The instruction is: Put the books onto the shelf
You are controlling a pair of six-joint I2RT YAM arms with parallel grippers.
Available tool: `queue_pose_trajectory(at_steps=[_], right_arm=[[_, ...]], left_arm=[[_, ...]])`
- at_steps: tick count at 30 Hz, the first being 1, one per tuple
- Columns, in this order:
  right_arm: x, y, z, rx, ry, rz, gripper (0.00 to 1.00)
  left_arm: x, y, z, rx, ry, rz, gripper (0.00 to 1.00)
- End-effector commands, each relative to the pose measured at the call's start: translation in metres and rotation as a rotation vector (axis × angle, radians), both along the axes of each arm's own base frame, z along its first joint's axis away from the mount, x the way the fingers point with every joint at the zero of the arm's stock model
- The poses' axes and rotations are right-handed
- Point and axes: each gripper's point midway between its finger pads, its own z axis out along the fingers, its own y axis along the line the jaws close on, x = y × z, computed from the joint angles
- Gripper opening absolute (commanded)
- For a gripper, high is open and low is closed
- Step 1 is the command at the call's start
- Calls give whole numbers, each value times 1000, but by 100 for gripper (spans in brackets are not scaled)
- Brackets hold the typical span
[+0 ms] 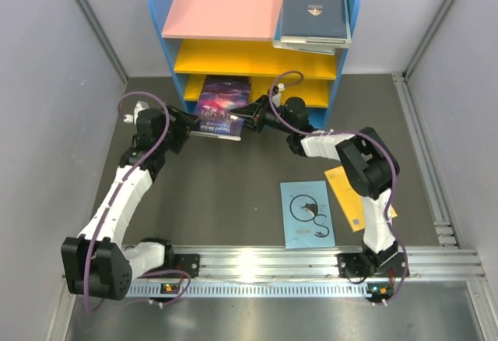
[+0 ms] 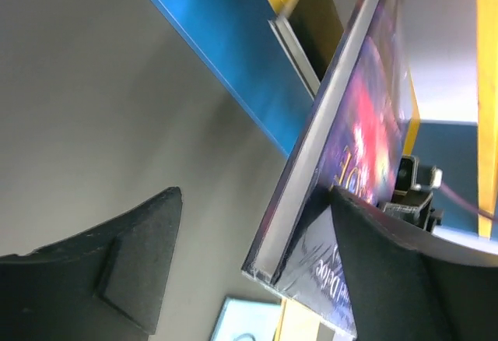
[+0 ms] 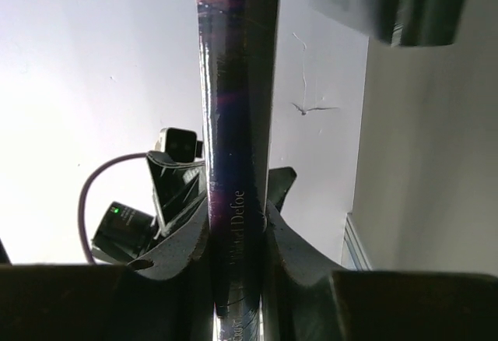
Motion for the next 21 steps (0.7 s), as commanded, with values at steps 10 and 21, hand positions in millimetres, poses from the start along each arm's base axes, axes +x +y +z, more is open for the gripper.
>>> queue_pose_trajectory(at_steps=[10,21], right_arm=[[18,3,86,173,-175,18,0],[28,7,88,182,-172,17,0]], left_arm=[[34,-7,12,-136,-170,-38,67],[32,-1,3,-180,-169,-29,45]])
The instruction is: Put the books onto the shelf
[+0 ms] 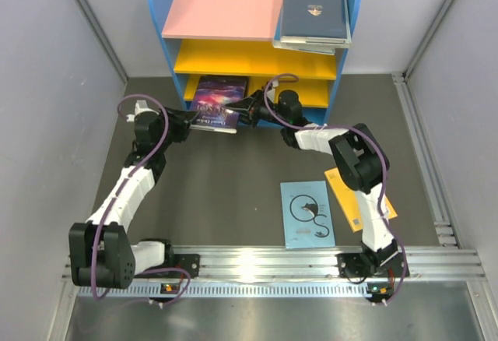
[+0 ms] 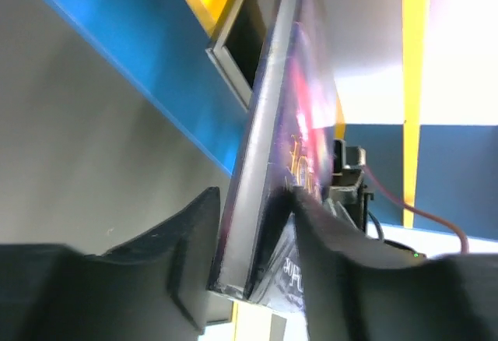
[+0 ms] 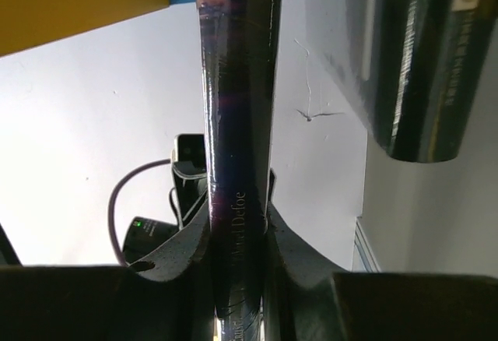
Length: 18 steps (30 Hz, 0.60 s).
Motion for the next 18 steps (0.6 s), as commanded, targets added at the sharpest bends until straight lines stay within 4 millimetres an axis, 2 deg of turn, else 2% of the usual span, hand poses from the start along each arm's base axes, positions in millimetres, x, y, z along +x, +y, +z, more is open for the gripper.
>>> queue_pose_trajectory(at_steps=[1,2,4,5,8,9,10,12,13,14,15,16,17,18], right_arm=[[2,-8,90,178,-222,-10,0],[3,-9,89,178,-224,-10,0],[3,-9,89,180,-223,-8,0],[2,-9,90,180,-224,-8,0],[5,-9,91,177,-227,-9,0],[5,-8,91,175,-229,-6,0],[5,-7,96,179,-240,-3,4],[7,-6,96,182,-241,-5,16],[8,-6,100,190,-247,-4,30],[10,-6,100,192,-247,-4,38],[10,-5,101,193,-250,-5,44],[11,-5,104,196,-257,-5,51],[13,-6,101,193,-251,-8,53],[15,-7,101,194,-252,-10,56]], left_arm=[[4,3,-3,-10,-17,-4,39],[8,3,-5,-23,-19,-6,28],[12,1,-7,-40,-19,-8,18],[17,1,-8,-61,-23,-11,2],[24,0,-16,-99,-10,-7,0],[27,2,-10,-108,-43,-2,0],[28,2,-14,-124,-42,6,0],[35,7,-10,-143,-88,28,0],[35,9,-14,-152,-89,37,0],[39,12,-16,-173,-97,51,0],[42,13,-5,-185,-157,54,0],[43,13,-7,-193,-175,59,0],[49,26,-10,-214,-180,90,0],[54,26,-7,-240,-227,84,0]])
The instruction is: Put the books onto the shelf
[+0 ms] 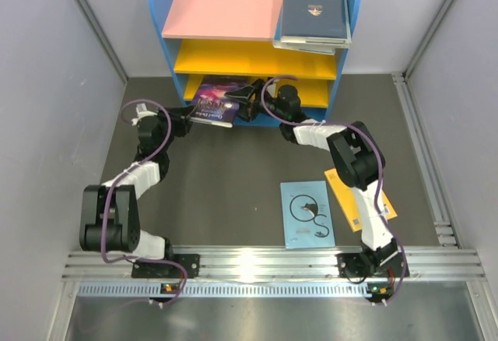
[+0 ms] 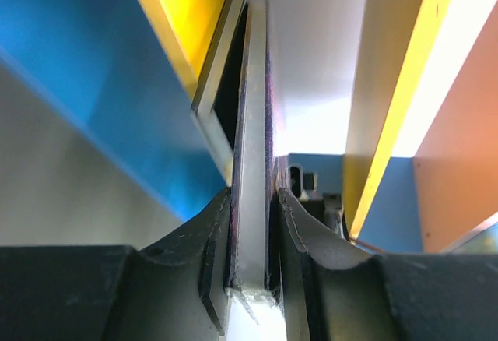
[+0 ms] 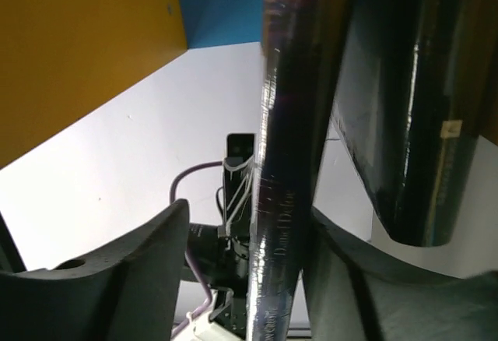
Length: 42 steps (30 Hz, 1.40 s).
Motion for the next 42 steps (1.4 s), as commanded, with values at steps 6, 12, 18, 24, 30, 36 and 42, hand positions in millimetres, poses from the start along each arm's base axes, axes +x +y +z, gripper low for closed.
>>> queue_pose_trajectory(at_steps=[6,12,18,24,30,36,42], right_arm=[[-15,-14,90,161,-263,37,66],[-46,-27,63,127,-227,82,73],[-79,-46,35,106,-176,95,74],[-96,-55,30,96,-176,119,75],[-109,-65,23,87,-175,121,75],[-116,-81,17,89,-162,106,74],[-124,-107,16,71,-175,88,75]], left_arm=[[30,14,18,-133,-254,34,0],[46,24,14,-162,-272,90,0],[65,36,12,-159,-227,171,0],[75,60,9,-180,-184,322,0],[88,39,13,-204,-149,384,0],[105,-5,7,-205,-107,361,0],[105,-14,-13,-127,-13,431,0]])
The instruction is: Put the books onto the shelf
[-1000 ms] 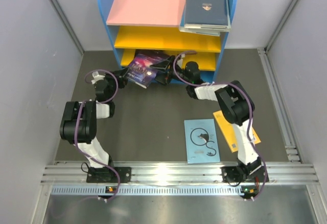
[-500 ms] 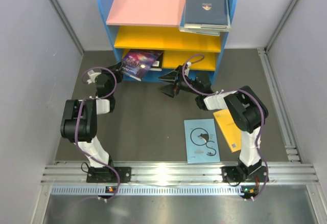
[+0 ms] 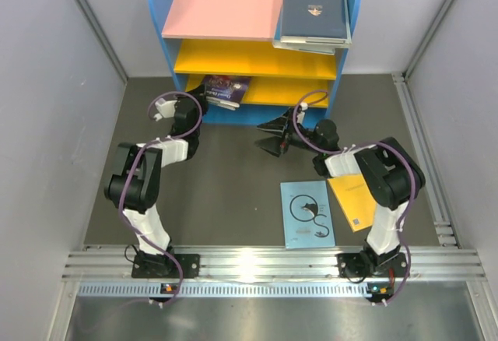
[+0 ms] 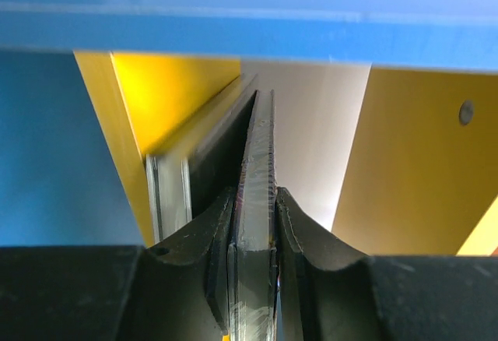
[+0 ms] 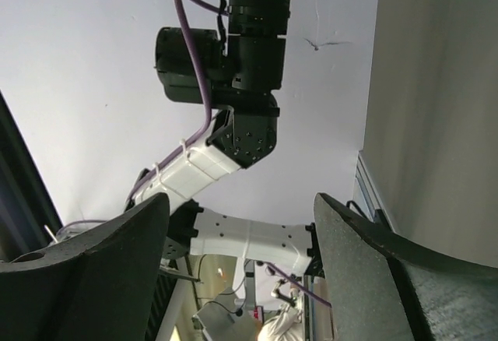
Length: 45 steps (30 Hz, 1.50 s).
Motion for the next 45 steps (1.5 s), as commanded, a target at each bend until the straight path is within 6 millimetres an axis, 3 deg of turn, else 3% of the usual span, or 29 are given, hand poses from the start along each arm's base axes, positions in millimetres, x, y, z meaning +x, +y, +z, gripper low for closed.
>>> queue_pose_trajectory(at_steps=[1,5,8,9,13,19,22,24,25,26,29,35,38,41,45], right_arm=[[-11,-21,33,46,-141,-6,75],[-15,-34,25,39,-132,-19,75],[-17,-39,22,37,-128,-22,75],[-19,-39,21,36,-128,-21,75],[-22,-42,14,20,-126,-23,76],[-32,-50,0,-8,-121,-26,79],[-39,-59,-10,-40,-113,-30,84],[-40,-70,-10,-59,-125,-46,89],[-43,-75,-21,-93,-106,-52,90],[-43,-83,-17,-104,-124,-68,94],[-45,-101,-27,-180,-116,-98,100],[-56,-127,-45,-398,-124,-114,100],[-60,-134,-42,-455,-183,-117,100],[-66,-140,-46,-450,-166,-124,100],[-70,-146,-47,-447,-156,-143,100]], left_arm=[[3,4,-6,31,67,68,0],[5,6,-4,61,82,76,6],[7,5,-3,63,101,53,22],[7,1,-6,62,113,25,31],[8,5,-2,72,139,-21,49],[-2,33,4,94,181,-49,60],[-8,46,17,132,187,-55,69],[-16,56,21,162,210,-53,76],[-20,59,19,166,220,-54,79],[-24,63,24,176,210,-57,88],[-34,62,23,190,223,-107,99],[-57,51,26,254,248,-198,99],[-62,51,22,248,251,-198,99],[-54,45,20,225,244,-221,90],[-43,34,15,189,228,-253,60]])
